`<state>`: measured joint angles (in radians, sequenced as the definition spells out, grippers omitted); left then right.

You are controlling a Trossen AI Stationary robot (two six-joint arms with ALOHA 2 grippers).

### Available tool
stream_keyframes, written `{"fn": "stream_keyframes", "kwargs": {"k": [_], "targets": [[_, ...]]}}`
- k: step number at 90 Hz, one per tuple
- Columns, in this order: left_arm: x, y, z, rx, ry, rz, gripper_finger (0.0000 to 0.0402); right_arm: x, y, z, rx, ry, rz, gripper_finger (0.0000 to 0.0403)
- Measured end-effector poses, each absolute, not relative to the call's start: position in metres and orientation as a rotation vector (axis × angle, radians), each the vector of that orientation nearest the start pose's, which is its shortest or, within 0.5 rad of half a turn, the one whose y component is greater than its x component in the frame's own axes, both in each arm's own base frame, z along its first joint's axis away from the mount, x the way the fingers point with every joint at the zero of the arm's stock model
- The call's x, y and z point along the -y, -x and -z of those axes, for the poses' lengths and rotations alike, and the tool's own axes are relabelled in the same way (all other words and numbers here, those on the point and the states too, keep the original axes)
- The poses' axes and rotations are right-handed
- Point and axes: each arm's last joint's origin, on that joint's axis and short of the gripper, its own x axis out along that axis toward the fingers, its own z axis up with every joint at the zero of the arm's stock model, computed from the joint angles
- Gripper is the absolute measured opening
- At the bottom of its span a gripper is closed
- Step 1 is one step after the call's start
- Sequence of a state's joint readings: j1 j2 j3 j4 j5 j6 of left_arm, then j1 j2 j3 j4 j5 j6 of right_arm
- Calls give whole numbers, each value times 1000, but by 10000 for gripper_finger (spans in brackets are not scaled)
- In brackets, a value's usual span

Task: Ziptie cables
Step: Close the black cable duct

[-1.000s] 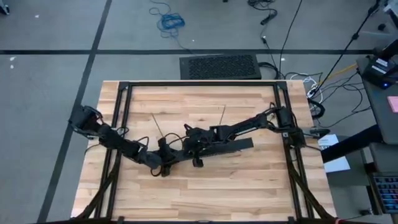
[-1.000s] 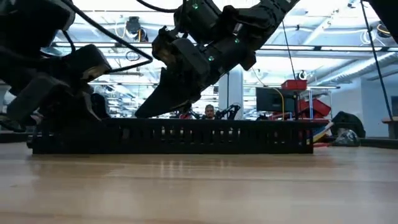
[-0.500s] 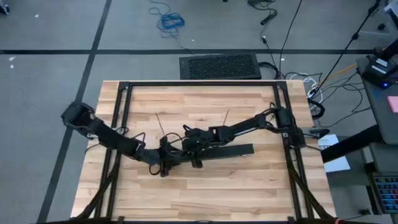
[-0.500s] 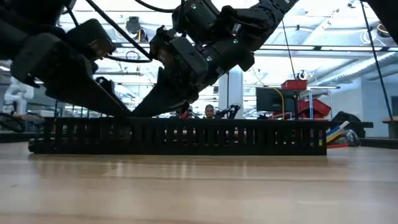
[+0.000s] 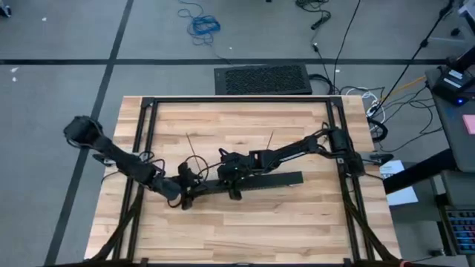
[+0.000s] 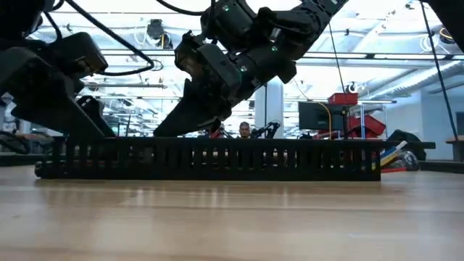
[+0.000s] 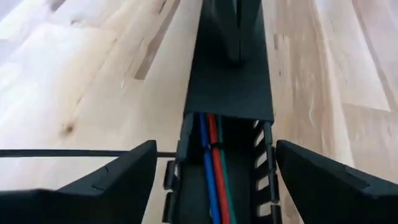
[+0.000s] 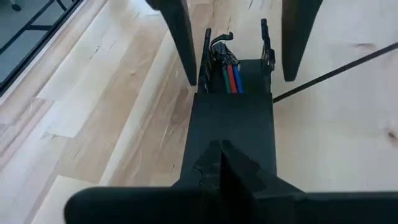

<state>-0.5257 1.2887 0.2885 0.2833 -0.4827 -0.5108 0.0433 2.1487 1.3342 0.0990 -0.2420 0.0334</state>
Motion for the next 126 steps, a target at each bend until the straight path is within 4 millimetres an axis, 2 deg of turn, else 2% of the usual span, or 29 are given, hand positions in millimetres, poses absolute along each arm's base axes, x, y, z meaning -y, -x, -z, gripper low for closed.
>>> {"fn": "stream_keyframes", "kwargs": {"k": [35,51,65,78,94,112,126], "targets": [[93,-189,-89,-609,126,-153,323,-25,-448,-125,-715,-125,-276,0],[94,-191,-79,-612,120,-164,278,-25,-448,-125,-716,-142,-279,0],[95,-193,-75,-605,116,-167,241,-26,-449,-124,-709,-160,-286,0],[93,-194,-75,-604,105,-167,241,-26,-455,-115,-655,-176,-284,0],[92,-195,-75,-604,107,-164,242,-26,-456,-117,-623,-162,-289,0],[92,-198,-77,-590,103,-160,243,-31,-452,-143,-580,-106,-303,0],[92,-206,-80,-580,85,-168,243,-36,-442,-174,-589,-74,-316,0]]}}
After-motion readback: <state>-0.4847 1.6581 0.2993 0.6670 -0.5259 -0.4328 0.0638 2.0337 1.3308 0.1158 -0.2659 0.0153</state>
